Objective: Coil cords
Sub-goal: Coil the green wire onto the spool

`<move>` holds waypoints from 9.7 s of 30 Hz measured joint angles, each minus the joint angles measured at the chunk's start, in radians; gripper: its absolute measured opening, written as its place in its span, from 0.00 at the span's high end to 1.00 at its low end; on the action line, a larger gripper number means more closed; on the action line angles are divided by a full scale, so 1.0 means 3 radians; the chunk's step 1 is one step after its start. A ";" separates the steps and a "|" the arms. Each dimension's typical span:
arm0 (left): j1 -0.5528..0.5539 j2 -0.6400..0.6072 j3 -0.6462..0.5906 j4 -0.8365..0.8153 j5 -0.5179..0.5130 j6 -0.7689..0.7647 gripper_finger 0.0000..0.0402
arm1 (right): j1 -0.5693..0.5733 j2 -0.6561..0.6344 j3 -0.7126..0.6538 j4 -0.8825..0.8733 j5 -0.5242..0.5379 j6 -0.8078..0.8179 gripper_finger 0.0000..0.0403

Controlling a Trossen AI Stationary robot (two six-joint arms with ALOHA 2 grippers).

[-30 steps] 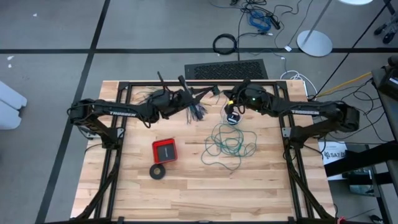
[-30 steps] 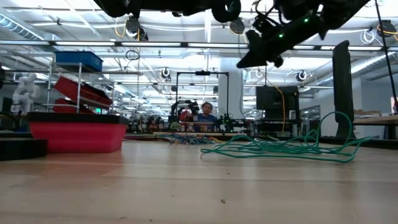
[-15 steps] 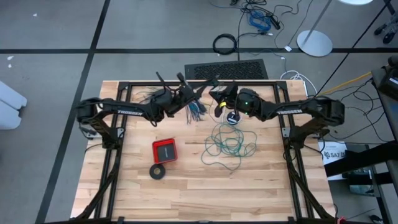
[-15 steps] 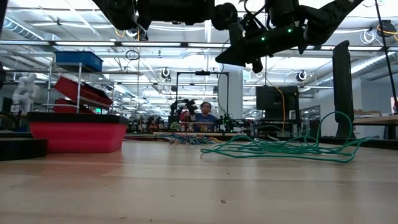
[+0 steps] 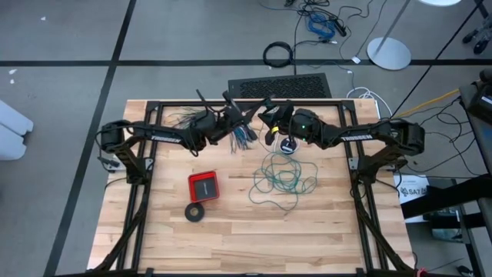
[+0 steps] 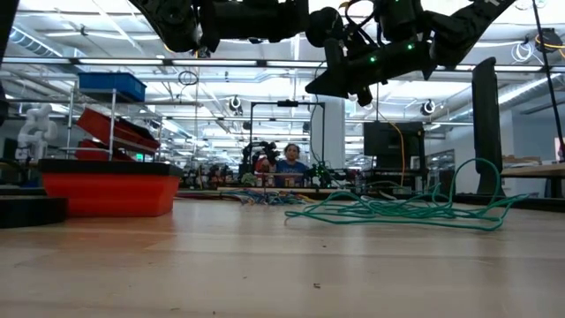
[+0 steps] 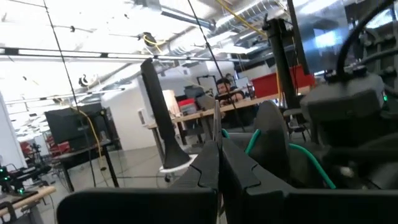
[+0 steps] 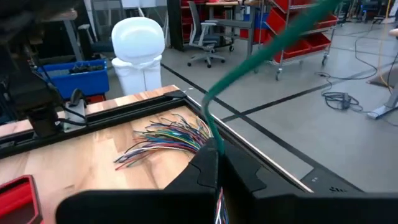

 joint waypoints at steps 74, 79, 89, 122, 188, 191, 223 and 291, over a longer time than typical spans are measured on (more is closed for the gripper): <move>0.0834 0.0017 -0.0047 0.0110 0.2103 -0.2332 1.00 | 0.1906 -0.1029 -0.0643 -0.1515 0.2619 -0.0612 0.62; 0.0832 0.0017 -0.0047 0.0067 0.2125 -0.2330 1.00 | 0.1810 -0.1163 -0.0642 -0.1550 0.2967 -0.0522 0.36; 0.0832 0.0017 -0.0047 0.0032 0.2130 -0.2327 1.00 | 0.2007 -0.1786 -0.0642 -0.1594 0.2684 -0.0373 0.18; 0.0780 0.0032 -0.0047 -0.0125 0.2296 -0.2352 1.00 | 0.3237 -0.1277 -0.0640 -0.1270 0.3541 0.0115 0.29; 0.0093 0.0031 -0.0046 -0.0455 0.1113 -0.0067 1.00 | 0.3360 -0.0792 -0.0638 -0.0924 0.4410 -0.0306 0.78; 0.0034 0.0031 -0.0046 -0.0414 0.0923 -0.0315 1.00 | 0.3201 -0.0792 -0.0638 -0.0926 0.4415 -0.0326 0.77; -0.0495 0.0528 -0.0043 0.0458 -0.0171 -0.0346 1.00 | 0.2543 -0.0792 -0.0638 -0.1171 0.4636 0.0315 0.77; -0.0614 0.0539 -0.0043 0.0622 0.0179 -0.0348 1.00 | 0.2069 -0.0211 -0.0640 -0.0380 0.3384 0.0521 1.00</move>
